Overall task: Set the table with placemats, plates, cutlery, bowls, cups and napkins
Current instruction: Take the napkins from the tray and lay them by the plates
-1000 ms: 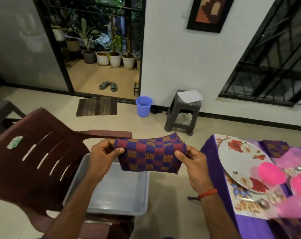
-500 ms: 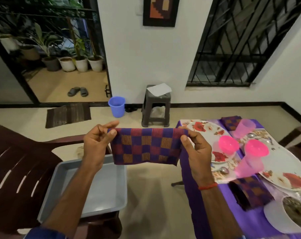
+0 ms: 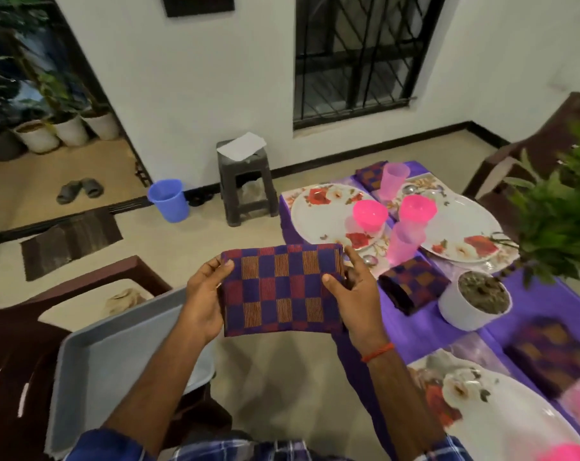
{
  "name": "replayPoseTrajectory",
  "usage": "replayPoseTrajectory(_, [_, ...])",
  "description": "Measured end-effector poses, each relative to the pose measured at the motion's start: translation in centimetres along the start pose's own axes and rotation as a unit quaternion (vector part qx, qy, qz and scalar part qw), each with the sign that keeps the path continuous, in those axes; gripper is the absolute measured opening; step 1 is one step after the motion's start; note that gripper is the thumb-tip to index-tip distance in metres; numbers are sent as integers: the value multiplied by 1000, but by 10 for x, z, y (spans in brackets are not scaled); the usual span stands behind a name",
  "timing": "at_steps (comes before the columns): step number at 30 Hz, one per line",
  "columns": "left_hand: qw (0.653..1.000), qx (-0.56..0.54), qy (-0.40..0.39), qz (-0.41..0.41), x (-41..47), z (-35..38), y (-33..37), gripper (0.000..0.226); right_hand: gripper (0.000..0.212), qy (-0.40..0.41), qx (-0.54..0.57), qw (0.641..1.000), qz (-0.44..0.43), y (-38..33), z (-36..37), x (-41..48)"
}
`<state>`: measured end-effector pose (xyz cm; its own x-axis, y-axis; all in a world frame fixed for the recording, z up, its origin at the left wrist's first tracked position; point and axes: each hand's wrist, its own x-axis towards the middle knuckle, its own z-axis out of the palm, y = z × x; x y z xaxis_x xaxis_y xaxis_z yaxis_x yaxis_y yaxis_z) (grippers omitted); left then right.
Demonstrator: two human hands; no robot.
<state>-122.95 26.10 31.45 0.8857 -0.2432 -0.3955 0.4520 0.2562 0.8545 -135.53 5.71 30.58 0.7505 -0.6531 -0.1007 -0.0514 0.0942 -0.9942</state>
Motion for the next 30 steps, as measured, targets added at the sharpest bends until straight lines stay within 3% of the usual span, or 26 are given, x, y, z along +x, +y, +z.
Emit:
replayPoseTrajectory(5, [988, 92, -103, 64, -2, 51, -13, 27, 48, 74, 7, 996, -40, -14, -21, -9])
replayPoseTrajectory(11, [954, 159, -233, 97, -18, 111, -34, 23, 37, 147, -38, 984, -88, -27, -12, -32])
replayPoseTrajectory(14, [945, 126, -297, 46, -27, 127, -47, 39, 42, 179, -78, 976, -92, -29, -14, -54])
replayPoseTrajectory(19, [924, 62, -370, -68, -41, 133, -79, 27, 66, 174, -264, 940, -127, -13, -31, -99])
replayPoseTrajectory(22, [900, 72, -416, -111, -61, 138, -91, 24, 79, 169, -332, 924, -90, -2, -37, -122])
replayPoseTrajectory(25, [873, 90, -453, -156, -79, 142, -99, 20, 80, 195, -337, 919, -63, 6, -46, -141])
replayPoseTrajectory(27, [857, 125, -473, -162, -89, 145, -103, 35, 76, 225, -325, 917, -60, 6, -51, -152])
replayPoseTrajectory(30, [860, 179, -457, -137, -108, 150, -111, 32, 63, 249, -312, 915, -53, 2, -53, -167])
